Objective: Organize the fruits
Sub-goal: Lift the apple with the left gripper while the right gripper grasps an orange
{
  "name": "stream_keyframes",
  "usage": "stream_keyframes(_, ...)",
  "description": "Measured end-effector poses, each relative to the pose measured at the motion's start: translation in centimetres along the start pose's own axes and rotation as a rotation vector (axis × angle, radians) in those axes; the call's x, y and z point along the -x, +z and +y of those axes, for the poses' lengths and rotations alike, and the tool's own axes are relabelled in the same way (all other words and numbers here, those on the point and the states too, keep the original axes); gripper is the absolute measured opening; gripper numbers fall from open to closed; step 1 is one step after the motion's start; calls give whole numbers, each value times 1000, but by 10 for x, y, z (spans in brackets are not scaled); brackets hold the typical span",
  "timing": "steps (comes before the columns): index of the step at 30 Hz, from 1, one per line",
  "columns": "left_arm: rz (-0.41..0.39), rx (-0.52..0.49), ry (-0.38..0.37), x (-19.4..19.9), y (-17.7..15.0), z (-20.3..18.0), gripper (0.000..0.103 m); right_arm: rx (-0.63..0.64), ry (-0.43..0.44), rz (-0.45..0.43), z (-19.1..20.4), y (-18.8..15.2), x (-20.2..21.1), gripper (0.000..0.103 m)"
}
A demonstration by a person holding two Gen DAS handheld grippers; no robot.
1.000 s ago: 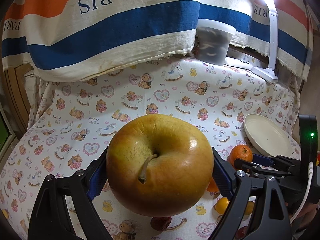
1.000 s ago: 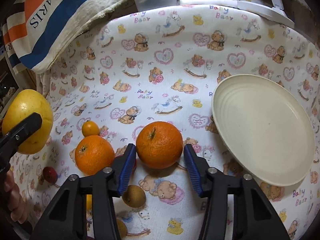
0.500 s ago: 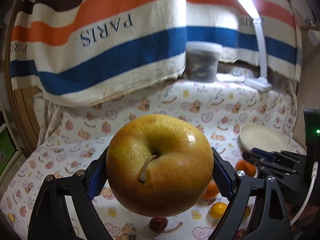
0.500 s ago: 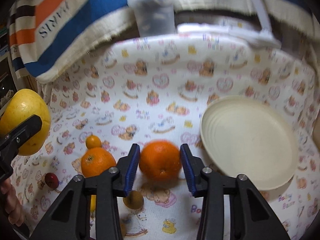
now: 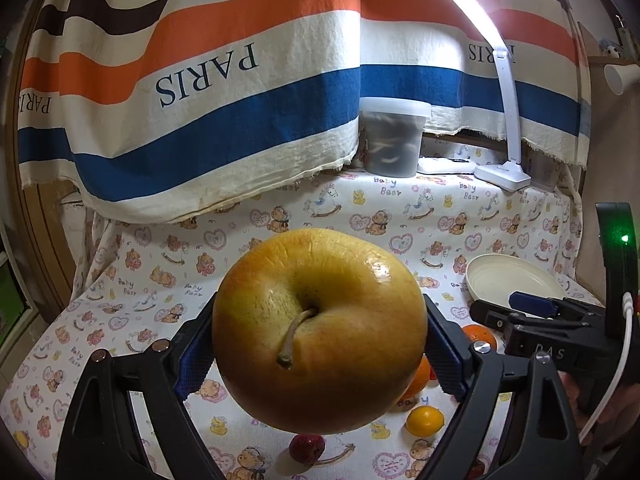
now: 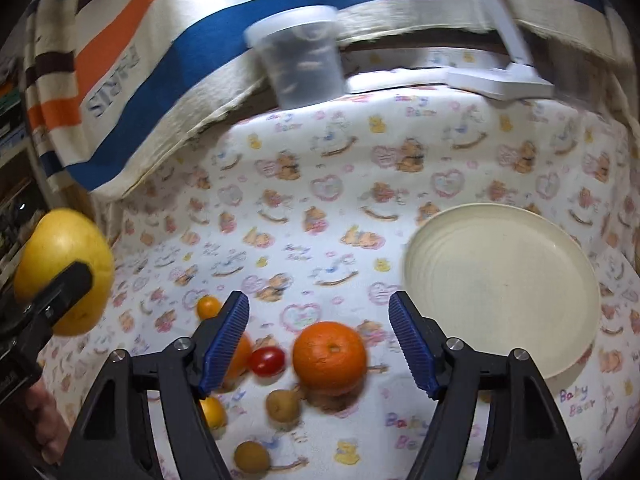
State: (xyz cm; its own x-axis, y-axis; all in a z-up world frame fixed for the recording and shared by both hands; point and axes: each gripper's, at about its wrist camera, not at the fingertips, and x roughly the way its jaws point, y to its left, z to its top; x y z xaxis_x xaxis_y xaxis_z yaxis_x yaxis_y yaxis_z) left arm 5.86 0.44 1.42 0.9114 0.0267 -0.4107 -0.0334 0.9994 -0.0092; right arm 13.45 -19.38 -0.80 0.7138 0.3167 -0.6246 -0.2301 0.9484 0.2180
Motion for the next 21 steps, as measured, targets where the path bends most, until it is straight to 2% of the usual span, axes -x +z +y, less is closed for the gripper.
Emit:
stream_keyframes(4, 17, 27, -2, -3, 0, 6, 89, -32, 18, 45, -10, 2, -7, 73)
stream_keyframes(7, 18, 50, 6, -4, 1, 12, 89, -39, 42, 98, -12, 1, -18, 64)
stream_keyframes(16, 27, 50, 13, -7, 0, 12, 89, 73, -37, 233, 6, -14, -50, 60)
stream_keyframes(18, 29, 41, 10, -8, -1, 10, 89, 79, -27, 253, 7, -16, -53, 53)
stream_keyframes(21, 33, 28, 6, -8, -1, 7, 89, 74, -22, 246, 7, -17, -52, 51)
